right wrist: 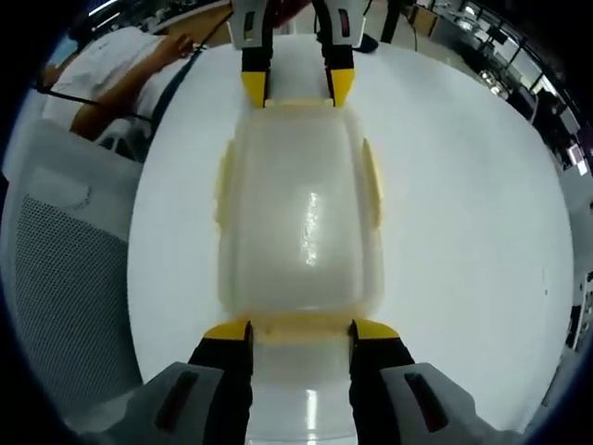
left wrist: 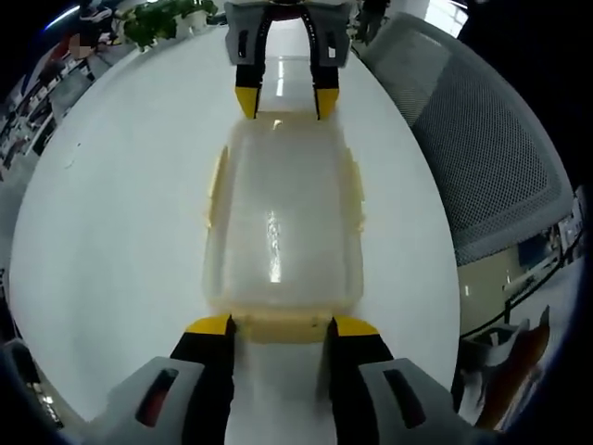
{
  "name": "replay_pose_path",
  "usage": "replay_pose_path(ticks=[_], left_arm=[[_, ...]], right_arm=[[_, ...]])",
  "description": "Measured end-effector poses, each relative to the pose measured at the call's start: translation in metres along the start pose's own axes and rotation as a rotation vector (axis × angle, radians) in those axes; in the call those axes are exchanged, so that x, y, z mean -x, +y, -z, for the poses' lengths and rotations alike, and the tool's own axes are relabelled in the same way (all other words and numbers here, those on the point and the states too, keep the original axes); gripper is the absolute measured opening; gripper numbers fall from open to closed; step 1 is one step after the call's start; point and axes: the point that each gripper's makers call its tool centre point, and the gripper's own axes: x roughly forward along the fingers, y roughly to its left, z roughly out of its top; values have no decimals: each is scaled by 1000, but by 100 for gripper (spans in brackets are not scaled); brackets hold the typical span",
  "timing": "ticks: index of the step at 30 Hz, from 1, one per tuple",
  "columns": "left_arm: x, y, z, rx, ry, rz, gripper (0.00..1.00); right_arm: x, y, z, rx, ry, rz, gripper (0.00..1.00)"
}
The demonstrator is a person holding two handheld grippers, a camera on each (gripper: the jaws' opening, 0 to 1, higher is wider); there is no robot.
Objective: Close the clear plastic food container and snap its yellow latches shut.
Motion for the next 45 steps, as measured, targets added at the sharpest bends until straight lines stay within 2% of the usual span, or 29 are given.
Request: replay_pose_path(ticks=[2, 7, 13, 26, 37, 45], left_arm=[[0, 0, 0, -4, -2, 3, 38], [2, -1, -2, 7, 20, -21, 38], [12, -5, 2, 20, 44, -25, 38], [45, -11, -4, 55, 23, -29, 38], [58, -11, -18, 55, 7, -31, 38], [73, -16, -24, 70, -9, -14, 38]], right_arm=[[1, 0, -1, 28, -4, -9, 39], [4, -3, -1, 20, -45, -33, 39], [9, -2, -11, 38, -65, -34, 39], [37, 1, -26, 65, -107, -57, 39], [53, 1, -22, 61, -103, -48, 39], [72, 5, -25, 59, -117, -80, 39]])
